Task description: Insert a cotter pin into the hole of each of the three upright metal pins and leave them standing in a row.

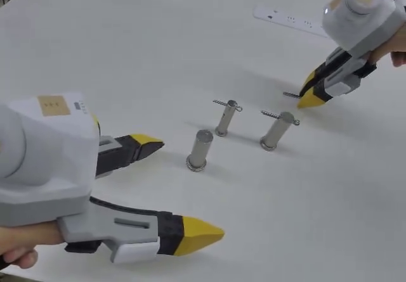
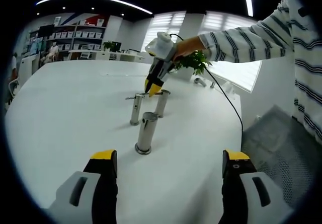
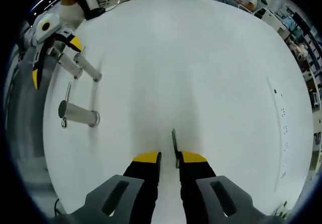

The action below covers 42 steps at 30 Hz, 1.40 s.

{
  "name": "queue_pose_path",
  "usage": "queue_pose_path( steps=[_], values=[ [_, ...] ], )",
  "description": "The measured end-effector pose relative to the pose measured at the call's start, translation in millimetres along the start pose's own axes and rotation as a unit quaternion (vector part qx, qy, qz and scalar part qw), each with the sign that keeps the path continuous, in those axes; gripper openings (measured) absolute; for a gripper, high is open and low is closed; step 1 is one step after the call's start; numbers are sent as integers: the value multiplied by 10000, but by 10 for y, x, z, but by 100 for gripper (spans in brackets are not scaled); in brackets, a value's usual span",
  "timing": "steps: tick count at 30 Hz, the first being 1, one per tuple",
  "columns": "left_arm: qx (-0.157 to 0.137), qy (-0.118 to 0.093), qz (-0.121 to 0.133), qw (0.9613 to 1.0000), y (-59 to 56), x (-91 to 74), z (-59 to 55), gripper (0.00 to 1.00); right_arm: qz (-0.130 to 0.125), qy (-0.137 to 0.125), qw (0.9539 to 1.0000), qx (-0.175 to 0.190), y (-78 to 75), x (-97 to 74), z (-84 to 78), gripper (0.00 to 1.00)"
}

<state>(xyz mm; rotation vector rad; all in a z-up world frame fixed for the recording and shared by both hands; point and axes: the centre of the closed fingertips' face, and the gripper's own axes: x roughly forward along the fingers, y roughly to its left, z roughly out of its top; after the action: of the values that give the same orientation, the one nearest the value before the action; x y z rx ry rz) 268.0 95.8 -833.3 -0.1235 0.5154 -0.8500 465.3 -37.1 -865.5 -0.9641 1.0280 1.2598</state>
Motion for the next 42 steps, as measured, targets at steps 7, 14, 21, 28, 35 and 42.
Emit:
queue_pose_path(
  steps=[7,14,21,28,35,42],
  values=[
    [34,39,30,10000,2,-7,-21,85,-43,164,9996,-213,69,5,-14,12],
    [9,-14,90,10000,-14,-15,7,85,-196,318,9993,-2,52,3,-22,7],
    [-72,-55,134,9999,-35,-21,28,85,-419,464,9980,-103,38,9,-22,5],
    [-37,-88,194,9998,-28,-45,86,85,-574,401,9975,-76,-34,9,-31,3],
    [-9,-69,245,9997,-29,-90,124,85,-659,342,9971,-139,-110,-28,-16,2],
    [106,17,244,9996,-51,-117,159,85,-777,97,9968,-164,-157,-225,89,2]
  ],
)
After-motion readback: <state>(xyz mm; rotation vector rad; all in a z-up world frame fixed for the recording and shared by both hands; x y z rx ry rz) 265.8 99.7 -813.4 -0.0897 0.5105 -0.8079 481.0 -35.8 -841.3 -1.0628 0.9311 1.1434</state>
